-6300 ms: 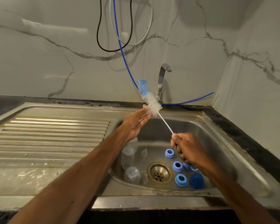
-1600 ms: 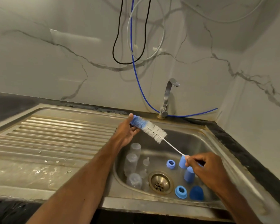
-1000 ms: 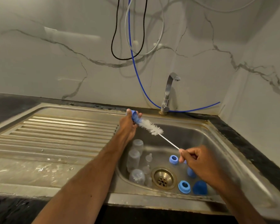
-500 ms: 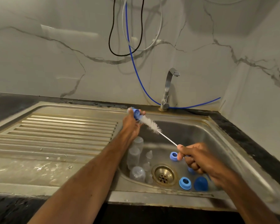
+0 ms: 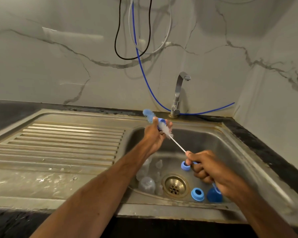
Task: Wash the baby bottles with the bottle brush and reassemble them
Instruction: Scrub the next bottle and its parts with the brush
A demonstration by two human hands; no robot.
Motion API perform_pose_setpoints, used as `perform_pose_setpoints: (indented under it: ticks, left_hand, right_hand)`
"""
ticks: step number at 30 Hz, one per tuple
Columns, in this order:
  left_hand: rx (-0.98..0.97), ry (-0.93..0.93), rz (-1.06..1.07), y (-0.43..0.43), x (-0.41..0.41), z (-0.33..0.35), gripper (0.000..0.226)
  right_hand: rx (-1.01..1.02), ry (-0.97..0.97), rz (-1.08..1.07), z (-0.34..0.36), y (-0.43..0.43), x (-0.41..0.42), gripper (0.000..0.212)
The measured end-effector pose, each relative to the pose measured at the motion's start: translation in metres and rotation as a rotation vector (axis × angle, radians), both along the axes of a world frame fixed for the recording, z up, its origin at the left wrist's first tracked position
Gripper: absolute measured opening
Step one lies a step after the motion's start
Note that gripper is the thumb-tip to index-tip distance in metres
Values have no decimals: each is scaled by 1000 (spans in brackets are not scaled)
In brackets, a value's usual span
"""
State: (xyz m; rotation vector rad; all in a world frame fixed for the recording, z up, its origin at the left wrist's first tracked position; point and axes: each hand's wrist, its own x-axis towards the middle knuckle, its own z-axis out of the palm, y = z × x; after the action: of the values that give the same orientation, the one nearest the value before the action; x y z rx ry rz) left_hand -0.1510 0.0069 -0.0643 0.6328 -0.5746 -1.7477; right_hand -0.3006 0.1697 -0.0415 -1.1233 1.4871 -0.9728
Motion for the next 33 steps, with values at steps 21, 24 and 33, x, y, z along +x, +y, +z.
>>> perform_pose_setpoints:
  ticks: [21,24,33]
  left_hand:
    - [-9,-175,102,-11,-7,-10,33]
    - [-83,-213,-77,6,-25,-13,29]
    - [35,-235,264,-39,27,-8,40]
  right_hand:
    - [-284,453,-87,-15,-7,6,45]
    - [-65,128,-149,-2,-7,5,41]
    - [-347,520,-53,-15,2,1,43]
